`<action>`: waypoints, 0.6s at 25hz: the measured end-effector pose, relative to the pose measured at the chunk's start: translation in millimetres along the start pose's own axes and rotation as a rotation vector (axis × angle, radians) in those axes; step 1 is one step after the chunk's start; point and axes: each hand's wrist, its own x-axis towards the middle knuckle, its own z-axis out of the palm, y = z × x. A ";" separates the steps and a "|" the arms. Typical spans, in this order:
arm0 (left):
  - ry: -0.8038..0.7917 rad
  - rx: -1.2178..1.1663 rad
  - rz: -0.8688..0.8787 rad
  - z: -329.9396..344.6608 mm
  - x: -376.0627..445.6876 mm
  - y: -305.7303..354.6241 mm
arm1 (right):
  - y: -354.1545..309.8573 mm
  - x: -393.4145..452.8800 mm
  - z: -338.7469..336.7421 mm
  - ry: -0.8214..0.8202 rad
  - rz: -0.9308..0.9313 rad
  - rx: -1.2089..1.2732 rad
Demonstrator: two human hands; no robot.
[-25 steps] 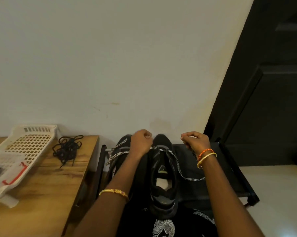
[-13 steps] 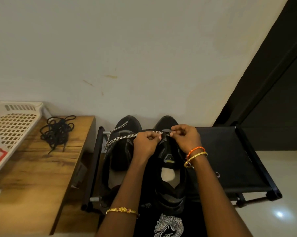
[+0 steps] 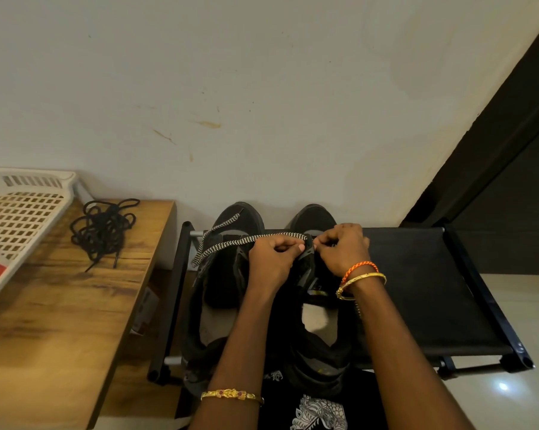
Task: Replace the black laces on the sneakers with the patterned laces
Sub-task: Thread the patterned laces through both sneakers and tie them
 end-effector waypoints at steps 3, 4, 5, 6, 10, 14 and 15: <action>-0.014 0.008 0.003 0.3 -0.3 0.9 | 0.7 2.4 -3.8 -0.016 0.048 0.123; -0.017 0.009 0.003 0.3 -0.3 1.0 | 0.7 2.8 -4.2 -0.027 0.066 0.154; -0.018 0.009 0.003 0.4 0.1 0.8 | 0.3 3.0 -3.6 -0.042 0.086 0.179; -0.017 0.009 0.004 0.4 0.7 0.3 | 0.6 3.6 -1.6 -0.056 0.118 0.200; -0.015 0.022 0.014 0.7 0.7 -0.8 | -0.7 5.7 -2.7 -0.106 0.249 0.320; -0.021 0.047 0.048 0.6 1.0 -1.0 | -10.3 -0.9 -19.3 -0.229 0.283 0.434; -0.023 0.056 0.062 0.5 1.7 -0.9 | -12.0 -2.4 -20.5 -0.238 0.282 0.439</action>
